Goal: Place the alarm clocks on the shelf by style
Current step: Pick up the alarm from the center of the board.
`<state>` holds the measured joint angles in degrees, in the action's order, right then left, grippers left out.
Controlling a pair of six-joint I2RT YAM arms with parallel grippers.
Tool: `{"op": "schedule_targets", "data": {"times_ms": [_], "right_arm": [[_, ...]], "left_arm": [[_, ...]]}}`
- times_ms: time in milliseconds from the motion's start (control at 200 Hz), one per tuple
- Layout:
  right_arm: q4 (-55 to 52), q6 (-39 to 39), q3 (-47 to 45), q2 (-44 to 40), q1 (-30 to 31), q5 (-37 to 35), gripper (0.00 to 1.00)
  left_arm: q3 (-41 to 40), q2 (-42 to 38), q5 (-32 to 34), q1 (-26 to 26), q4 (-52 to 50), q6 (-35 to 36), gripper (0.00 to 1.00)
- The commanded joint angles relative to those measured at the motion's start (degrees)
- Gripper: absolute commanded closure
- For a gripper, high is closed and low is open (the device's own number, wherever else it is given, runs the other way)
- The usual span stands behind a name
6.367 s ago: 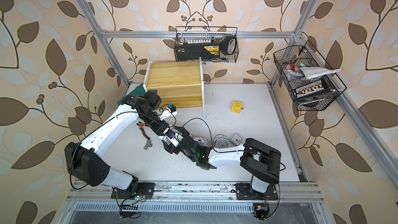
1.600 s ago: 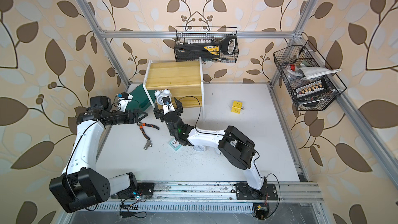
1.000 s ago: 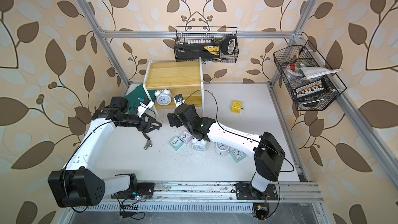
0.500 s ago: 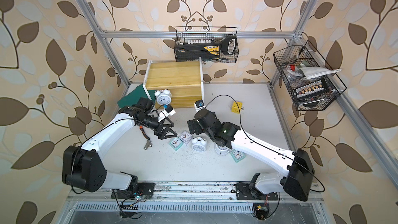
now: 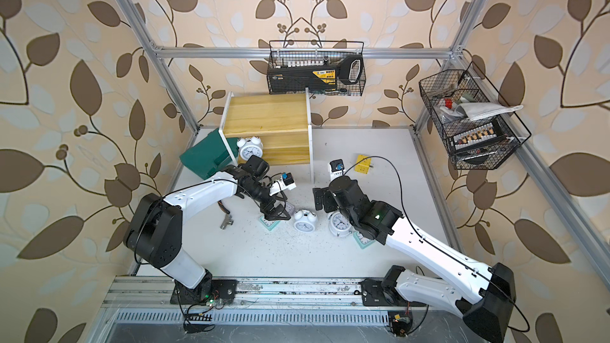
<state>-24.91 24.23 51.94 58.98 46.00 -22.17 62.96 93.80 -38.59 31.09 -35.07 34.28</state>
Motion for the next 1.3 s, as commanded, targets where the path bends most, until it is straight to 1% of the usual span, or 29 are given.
{"op": "schedule_targets", "data": {"times_ms": [0, 130, 305, 525, 620, 920, 1170, 1300], "right_arm": [[-1.39, 0.96, -1.57, -2.18, -1.12, -0.30, 0.01], [-1.66, 1.56, -2.60, -3.94, -2.23, -0.38, 0.01], [-1.27, 2.09, -3.74, -4.58, -3.02, -0.35, 0.01], [0.21, 2.78, -4.78, -3.72, -3.86, 1.28, 0.01], [0.57, 3.10, -5.03, -3.25, -3.94, 1.94, 0.01], [2.25, 3.90, -5.70, -1.38, -4.09, 3.95, 0.01], [3.29, 4.03, -5.94, -0.64, -4.06, 4.37, 0.01], [5.35, 2.69, -6.50, -0.62, -4.09, 6.77, 0.01]], "left_arm": [[1.00, 1.07, 2.88, 2.37, 2.71, 0.85, 0.01], [1.71, 2.59, 4.10, 5.25, 2.81, 1.48, 0.04], [1.88, 3.06, 5.25, 8.42, 2.95, 2.19, 0.15], [2.08, 3.78, 8.86, 12.05, 4.40, 1.59, 0.20], [2.35, 4.19, 10.75, 13.06, 4.77, 1.42, 0.25], [4.23, 5.52, 13.22, 13.47, 3.24, 0.30, 0.50], [4.44, 2.93, 13.98, 13.17, 1.80, -0.18, 0.61], [5.70, 1.41, 12.01, 11.23, -0.72, -1.17, 0.64]]}}
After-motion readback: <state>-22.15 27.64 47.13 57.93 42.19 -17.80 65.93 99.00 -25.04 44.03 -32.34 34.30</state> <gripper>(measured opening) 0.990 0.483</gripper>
